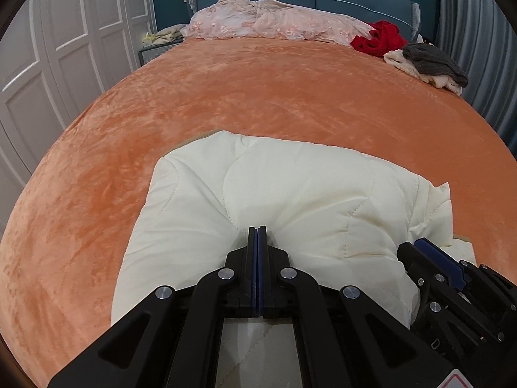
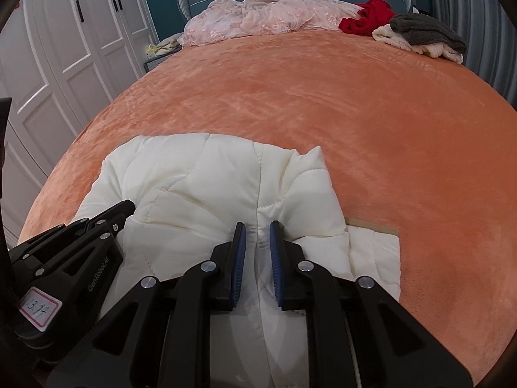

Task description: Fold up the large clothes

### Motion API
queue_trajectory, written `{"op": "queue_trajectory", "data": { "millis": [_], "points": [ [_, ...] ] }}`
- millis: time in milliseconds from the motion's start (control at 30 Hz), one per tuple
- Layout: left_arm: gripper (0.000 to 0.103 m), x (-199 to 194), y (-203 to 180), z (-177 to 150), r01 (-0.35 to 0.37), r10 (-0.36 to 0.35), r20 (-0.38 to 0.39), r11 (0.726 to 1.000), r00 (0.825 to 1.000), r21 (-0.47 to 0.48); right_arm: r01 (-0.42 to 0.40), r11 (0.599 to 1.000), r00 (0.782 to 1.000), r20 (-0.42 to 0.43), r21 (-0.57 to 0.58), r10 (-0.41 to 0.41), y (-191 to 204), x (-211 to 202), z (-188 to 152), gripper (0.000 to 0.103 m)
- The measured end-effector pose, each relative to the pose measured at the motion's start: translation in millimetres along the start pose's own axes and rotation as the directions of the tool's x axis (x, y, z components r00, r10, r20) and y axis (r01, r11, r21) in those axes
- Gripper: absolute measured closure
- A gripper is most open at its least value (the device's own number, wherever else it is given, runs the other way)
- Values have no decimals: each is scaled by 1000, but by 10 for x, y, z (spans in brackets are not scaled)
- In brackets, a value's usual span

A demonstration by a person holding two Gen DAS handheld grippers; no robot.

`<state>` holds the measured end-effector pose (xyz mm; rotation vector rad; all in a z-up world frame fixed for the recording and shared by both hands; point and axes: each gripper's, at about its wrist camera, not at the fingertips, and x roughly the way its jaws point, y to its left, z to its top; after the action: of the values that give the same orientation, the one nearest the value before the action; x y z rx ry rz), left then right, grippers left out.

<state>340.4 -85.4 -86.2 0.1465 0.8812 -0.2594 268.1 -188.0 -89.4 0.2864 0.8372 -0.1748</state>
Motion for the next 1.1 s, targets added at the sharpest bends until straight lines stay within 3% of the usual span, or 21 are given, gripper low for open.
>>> {"op": "queue_trajectory", "data": {
  "millis": [500, 667, 800, 900, 1100],
  "points": [
    [103, 127, -33, -46, -27, 26, 25, 1000, 999, 8, 3, 1000, 999, 45, 0, -3, 2, 45, -39, 90],
    [103, 79, 14, -38, 11, -11, 14, 1000, 1000, -10, -56, 998, 998, 5, 35, 55, -79, -132, 45, 88],
    [103, -285, 163, -74, 44, -44, -2, 998, 999, -43, -94, 995, 995, -8, 27, 95, -86, -738, -44, 85],
    [103, -708, 250, -287, 52, -52, -6, 998, 999, -47, -67, 997, 997, -50, -38, 65, -27, -1067, -286, 85],
    [103, -1088, 304, -747, 55, -61, -79, 996, 995, -76, -32, 996, 993, -118, -84, 22, -26, -1274, -719, 86]
  ]
}}
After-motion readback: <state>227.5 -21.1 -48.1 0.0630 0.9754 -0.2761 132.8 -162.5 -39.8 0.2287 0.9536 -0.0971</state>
